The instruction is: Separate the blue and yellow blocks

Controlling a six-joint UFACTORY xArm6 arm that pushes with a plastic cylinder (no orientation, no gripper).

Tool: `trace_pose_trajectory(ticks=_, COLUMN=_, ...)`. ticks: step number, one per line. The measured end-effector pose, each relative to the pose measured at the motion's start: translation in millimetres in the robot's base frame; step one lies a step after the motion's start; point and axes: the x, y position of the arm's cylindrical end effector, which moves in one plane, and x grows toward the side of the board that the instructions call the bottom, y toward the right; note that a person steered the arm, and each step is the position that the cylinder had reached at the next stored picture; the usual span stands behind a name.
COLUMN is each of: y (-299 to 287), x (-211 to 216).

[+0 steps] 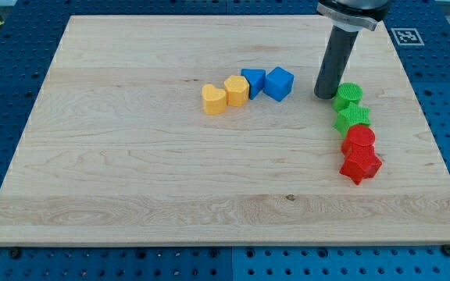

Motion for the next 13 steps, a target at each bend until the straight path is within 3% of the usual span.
trace_pose_trajectory(ticks=3, y=-12, x=6)
trace_pose_trajectory(ticks=6, y=-83, x=18)
trace_pose_trajectory(ticks=11, y=-125, x=-29)
trace_pose_trajectory(ticks=13, y=-111, x=20)
